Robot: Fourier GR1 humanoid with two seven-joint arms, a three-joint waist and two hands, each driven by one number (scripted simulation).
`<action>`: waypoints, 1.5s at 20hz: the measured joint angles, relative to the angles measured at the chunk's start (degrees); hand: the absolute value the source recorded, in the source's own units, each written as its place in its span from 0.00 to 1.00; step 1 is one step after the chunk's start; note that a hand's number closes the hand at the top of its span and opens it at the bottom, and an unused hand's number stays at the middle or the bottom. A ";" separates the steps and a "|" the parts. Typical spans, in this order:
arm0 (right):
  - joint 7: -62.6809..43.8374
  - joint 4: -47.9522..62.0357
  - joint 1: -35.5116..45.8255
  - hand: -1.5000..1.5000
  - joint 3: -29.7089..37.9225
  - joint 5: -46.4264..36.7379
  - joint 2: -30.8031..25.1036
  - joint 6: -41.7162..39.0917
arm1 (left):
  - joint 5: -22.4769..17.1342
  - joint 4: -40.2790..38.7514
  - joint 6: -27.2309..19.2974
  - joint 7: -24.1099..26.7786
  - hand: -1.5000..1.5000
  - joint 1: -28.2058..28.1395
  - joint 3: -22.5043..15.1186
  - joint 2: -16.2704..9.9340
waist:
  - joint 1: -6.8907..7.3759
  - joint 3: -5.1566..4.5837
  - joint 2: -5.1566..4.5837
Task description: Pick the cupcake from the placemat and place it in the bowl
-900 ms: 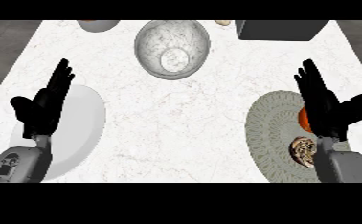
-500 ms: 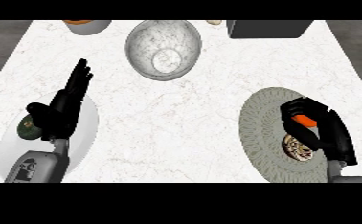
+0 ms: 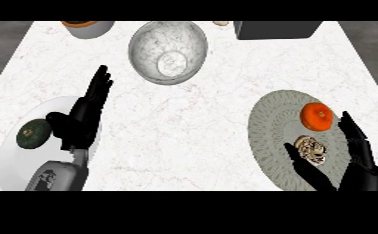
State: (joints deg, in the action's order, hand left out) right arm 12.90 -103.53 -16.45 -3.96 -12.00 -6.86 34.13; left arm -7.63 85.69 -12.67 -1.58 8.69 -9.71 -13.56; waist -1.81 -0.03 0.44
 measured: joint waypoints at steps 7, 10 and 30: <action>-15.73 -15.55 -8.90 0.00 -1.79 -14.54 -1.79 2.71 | 1.14 0.40 0.22 -0.85 0.50 0.55 -0.85 1.40 | 1.07 -0.10 -0.35; -26.57 -21.06 -8.97 0.00 -0.85 -19.14 -3.52 -1.24 | 1.03 -0.10 0.93 -0.50 0.50 0.71 -0.35 1.47 | 1.42 -0.10 -0.46; -53.82 -18.93 -2.17 0.00 2.65 -16.75 -5.80 -23.85 | 3.92 2.14 2.81 -2.02 0.50 -0.83 0.62 3.96 | 1.69 0.03 -0.42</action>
State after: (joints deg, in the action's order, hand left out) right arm -40.92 -122.46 -18.63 -1.31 -28.75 -12.66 10.28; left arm -3.71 87.83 -9.86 -3.60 7.86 -9.10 -9.60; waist -0.12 0.00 0.02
